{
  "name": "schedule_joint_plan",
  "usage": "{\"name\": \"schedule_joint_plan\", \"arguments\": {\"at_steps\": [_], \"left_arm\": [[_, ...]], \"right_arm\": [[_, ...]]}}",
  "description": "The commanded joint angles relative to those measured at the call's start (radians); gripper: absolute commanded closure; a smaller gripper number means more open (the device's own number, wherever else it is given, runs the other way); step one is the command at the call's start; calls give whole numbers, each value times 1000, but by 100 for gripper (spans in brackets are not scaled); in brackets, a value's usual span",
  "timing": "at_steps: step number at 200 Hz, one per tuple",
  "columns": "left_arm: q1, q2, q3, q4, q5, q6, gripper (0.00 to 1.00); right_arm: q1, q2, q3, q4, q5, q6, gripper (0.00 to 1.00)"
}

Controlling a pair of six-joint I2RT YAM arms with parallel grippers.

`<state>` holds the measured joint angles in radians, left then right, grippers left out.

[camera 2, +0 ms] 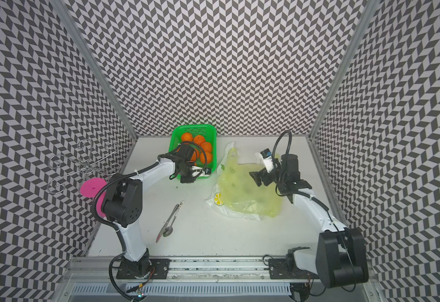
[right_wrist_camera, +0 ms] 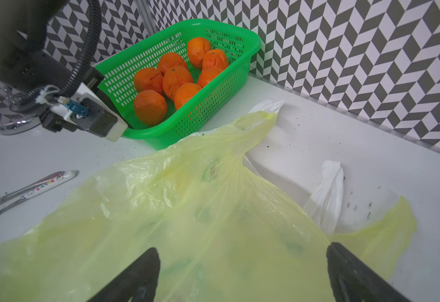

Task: Place the oranges into plastic bags & tie knots
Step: Adjust the basket at the center of the board, then adjust the plastic bag at the center of the board.

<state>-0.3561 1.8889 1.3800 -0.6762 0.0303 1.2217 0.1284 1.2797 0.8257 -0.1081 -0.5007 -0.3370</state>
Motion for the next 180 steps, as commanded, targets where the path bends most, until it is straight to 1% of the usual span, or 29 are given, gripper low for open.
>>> {"name": "schedule_joint_plan", "arguments": {"at_steps": [1,22,33,42,50,63,72,80,92,102,115,124,131,143,157,168,180], "left_arm": [[41,-58,-16,-43,-17,58,76],[45,-86,-34,-33,23,37,72],[45,-101,-43,-30,41,24,68],[45,-114,-43,-28,63,-1,64],[45,-129,-31,-35,104,-32,61],[45,-152,11,-64,219,-109,54],[45,-171,42,-63,320,-197,48],[44,-189,54,-36,405,-302,44],[34,-212,48,52,502,-503,40],[19,-226,25,139,548,-670,38],[-9,-234,0,227,579,-842,34],[-31,-234,-14,274,584,-941,30],[-49,-232,-18,289,591,-990,29],[-80,-231,-16,280,597,-1027,28],[-107,-242,-29,240,591,-1020,27],[-113,-269,-67,203,603,-977,26],[-114,-315,-134,163,614,-882,24]], "right_arm": [[15,-21,44,-35,-50,-105,1],[15,-34,68,-83,-18,-143,0],[15,-27,83,-97,57,-128,0],[11,-18,90,-96,151,-89,0],[-2,-4,96,-97,202,-60,0],[-29,30,121,-127,227,-33,0],[-48,65,149,-152,244,1,0],[-64,100,184,-191,248,35,0],[-90,159,254,-285,261,84,1],[-124,198,295,-359,240,119,2],[-157,216,298,-416,194,125,2],[-163,214,287,-444,198,121,2],[-165,207,272,-459,205,120,2],[-175,188,234,-459,204,135,0],[-198,189,200,-458,175,153,0],[-220,214,195,-474,133,163,0],[-243,247,189,-485,68,171,0]]}}
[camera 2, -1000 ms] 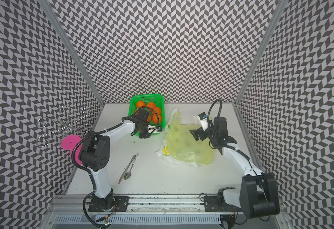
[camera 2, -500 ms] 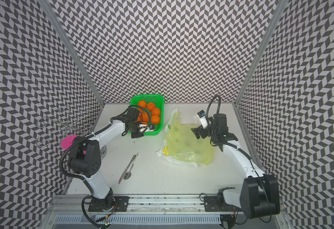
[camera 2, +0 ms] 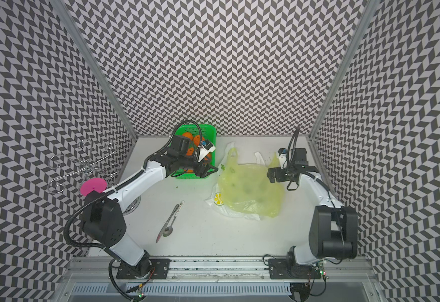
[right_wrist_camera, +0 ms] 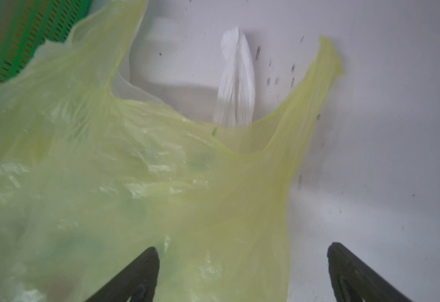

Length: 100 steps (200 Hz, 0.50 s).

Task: Place the oranges into plastic bags & tie knots
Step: Adjust the plastic bag at the center of the board, then move the plastic bag to the center of the board.

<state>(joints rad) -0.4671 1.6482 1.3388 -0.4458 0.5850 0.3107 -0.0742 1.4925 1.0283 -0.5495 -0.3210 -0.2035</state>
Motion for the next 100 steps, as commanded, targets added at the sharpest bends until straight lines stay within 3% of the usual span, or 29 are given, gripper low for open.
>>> {"name": "schedule_joint_plan", "arguments": {"at_steps": [1,32,53,78,100], "left_arm": [[-3,-79,-99,-69,59,36,24],[-35,-227,-346,17,-58,224,20],[-86,-272,-487,140,-163,279,18],[-127,-238,-582,274,-274,317,18],[-152,-172,-596,331,-311,345,20]], "right_arm": [[-41,36,-14,-44,-117,38,0],[-49,119,-34,-40,-215,35,0],[-48,161,-32,-47,-299,18,8],[-49,184,-17,-44,-379,-2,35],[-52,158,16,-57,-390,-21,67]]}}
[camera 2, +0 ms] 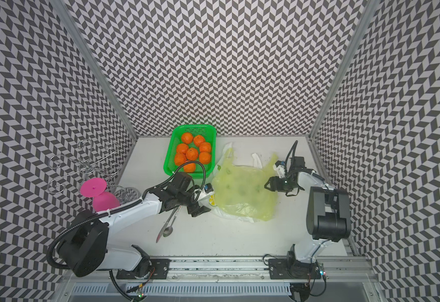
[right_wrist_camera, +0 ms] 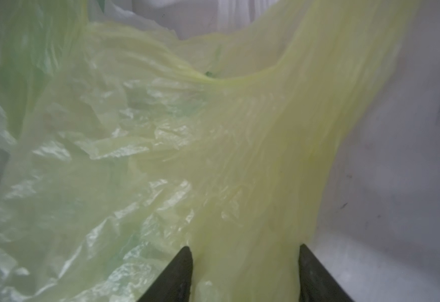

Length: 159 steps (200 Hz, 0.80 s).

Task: Place the oranges into plastic bags & tie knots
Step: Move the plastic bag to the center of the board.

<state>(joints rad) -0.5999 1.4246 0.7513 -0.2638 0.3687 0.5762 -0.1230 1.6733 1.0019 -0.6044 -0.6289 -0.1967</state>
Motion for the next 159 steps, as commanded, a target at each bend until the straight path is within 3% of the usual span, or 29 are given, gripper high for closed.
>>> {"name": "schedule_joint_plan", "arguments": {"at_steps": [1,24,44,73,110,135,159], "left_arm": [[-20,53,-8,150,-96,81,20],[-64,125,14,149,-122,99,24],[-98,165,25,189,-134,98,28],[-152,244,80,298,-135,41,32],[-256,486,330,403,-169,-81,32],[-325,631,553,384,-216,-127,31],[-335,645,677,294,-212,-180,28]], "right_arm": [[-4,-24,44,-3,-82,-28,69],[-27,-84,99,-25,-76,-29,90],[-55,-129,173,-54,-51,-28,99],[-112,-170,306,-48,19,22,100],[-143,-172,485,41,64,90,100],[-140,-170,561,117,55,122,100],[-139,-142,649,90,50,85,100]]}}
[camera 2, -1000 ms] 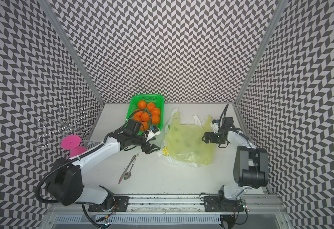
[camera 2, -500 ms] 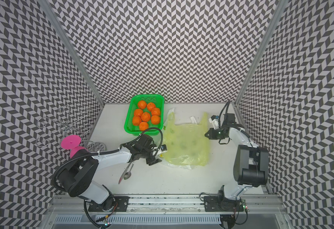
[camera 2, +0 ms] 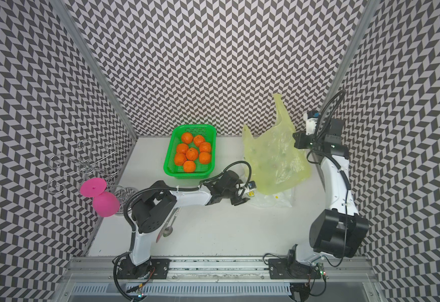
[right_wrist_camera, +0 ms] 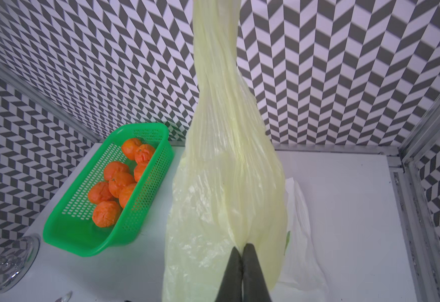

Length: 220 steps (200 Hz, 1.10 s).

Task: Place the oranges into plastic bags & tie knots
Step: Move the plastic bag to the center of the board.

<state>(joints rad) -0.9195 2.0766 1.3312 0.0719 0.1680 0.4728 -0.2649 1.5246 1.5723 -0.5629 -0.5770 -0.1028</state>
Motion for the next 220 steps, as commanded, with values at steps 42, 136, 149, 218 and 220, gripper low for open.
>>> {"name": "schedule_joint_plan", "arguments": {"at_steps": [42,136,149,218,220], "left_arm": [[25,-230,-41,-147,106,-50,24],[402,-710,-200,-387,304,-77,23],[484,-723,-208,-386,348,-136,24],[763,-800,-300,-295,319,-300,25],[769,-800,-301,-291,318,-305,25]], "right_arm": [[34,-30,48,49,-110,-157,100],[396,-410,-305,178,-142,-501,100],[457,-439,-391,170,-120,-564,100],[1008,-455,-839,78,193,-688,94],[1023,-448,-843,78,199,-685,93]]}}
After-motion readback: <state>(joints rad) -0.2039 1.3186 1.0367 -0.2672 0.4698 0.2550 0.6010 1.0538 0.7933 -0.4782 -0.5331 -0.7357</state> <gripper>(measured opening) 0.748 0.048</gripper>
